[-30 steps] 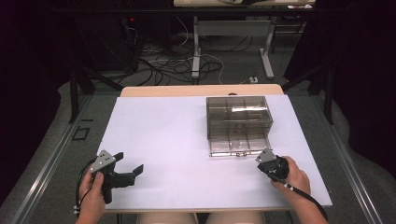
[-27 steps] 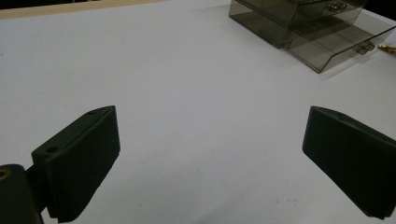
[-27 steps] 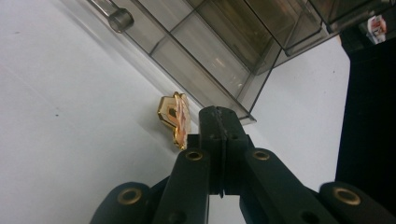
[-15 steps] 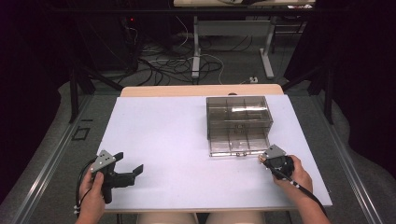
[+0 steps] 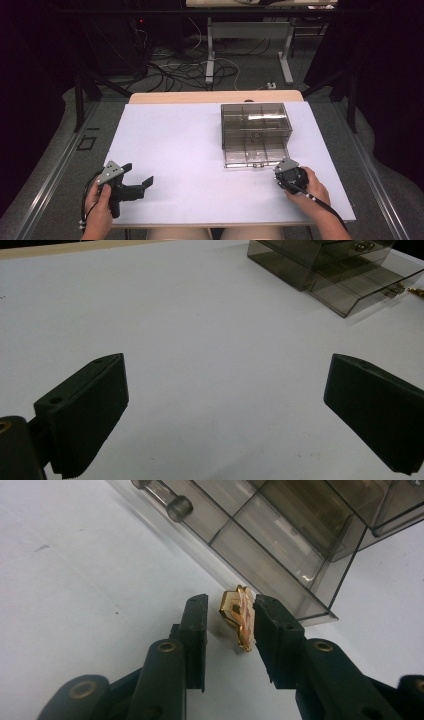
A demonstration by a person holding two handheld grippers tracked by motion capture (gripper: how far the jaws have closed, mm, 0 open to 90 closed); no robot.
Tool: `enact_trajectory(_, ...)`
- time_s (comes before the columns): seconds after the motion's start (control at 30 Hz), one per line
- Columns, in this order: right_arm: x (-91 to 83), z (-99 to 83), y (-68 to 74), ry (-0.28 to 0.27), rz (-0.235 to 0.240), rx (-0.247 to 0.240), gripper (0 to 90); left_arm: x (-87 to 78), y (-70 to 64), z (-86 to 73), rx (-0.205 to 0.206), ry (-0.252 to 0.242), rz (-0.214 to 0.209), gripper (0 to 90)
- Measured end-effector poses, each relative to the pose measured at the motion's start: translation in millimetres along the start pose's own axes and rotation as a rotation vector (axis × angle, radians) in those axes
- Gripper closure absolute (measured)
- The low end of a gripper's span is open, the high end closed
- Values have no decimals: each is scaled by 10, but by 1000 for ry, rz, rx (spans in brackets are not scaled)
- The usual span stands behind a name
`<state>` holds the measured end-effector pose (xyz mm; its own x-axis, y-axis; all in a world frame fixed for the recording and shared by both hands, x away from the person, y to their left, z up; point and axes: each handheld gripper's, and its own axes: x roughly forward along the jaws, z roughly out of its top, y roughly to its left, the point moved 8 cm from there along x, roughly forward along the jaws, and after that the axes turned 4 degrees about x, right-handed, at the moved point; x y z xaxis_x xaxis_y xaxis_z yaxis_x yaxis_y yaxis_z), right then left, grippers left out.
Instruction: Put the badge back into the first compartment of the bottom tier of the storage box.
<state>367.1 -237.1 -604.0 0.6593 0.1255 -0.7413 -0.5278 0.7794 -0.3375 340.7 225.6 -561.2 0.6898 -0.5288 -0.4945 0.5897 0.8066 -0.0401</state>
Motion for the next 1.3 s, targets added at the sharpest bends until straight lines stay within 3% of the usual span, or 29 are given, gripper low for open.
enact_trajectory(0.13, 65, -24, -20, 22, -5, 14, 667, 0, 13, 1, 5, -3, 12, 41)
enact_trajectory(0.17, 88, -1, -24, -6, 2, 19, 692, 0, 13, 1, 5, -3, 12, 41)
enact_trajectory(0.2, 73, -10, -39, 30, -6, 13, 733, -1, 10, 1, 1, -3, 11, 41)
enact_trajectory(0.27, 77, -3, -30, 35, -4, 13, 783, -4, 7, 1, -4, -5, 10, 41)
enact_trajectory(0.37, 56, 6, -33, 47, -27, -11, 832, -1, 7, -3, -12, -7, 10, 41)
enact_trajectory(0.53, 13, 39, -102, 42, -80, -8, 881, -2, 8, -5, -12, -6, 9, 41)
enact_trajectory(0.57, 0, 30, -163, 43, -88, 30, 884, -1, 7, -5, -12, -6, 9, 41)
enact_trajectory(0.67, 2, 8, -220, 54, -93, 60, 884, 1, 12, -6, -5, -4, 11, 41)
enact_trajectory(0.7, 7, 0, -262, 44, -66, 115, 885, 2, 13, -7, -5, -3, 11, 41)
enact_trajectory(0.83, -16, -11, -308, 35, -32, 200, 887, 2, 15, -7, -4, -3, 11, 41)
enact_trajectory(1.3, -214, 92, -403, -62, -33, 291, 887, 0, 19, -8, -6, -4, 13, 41)
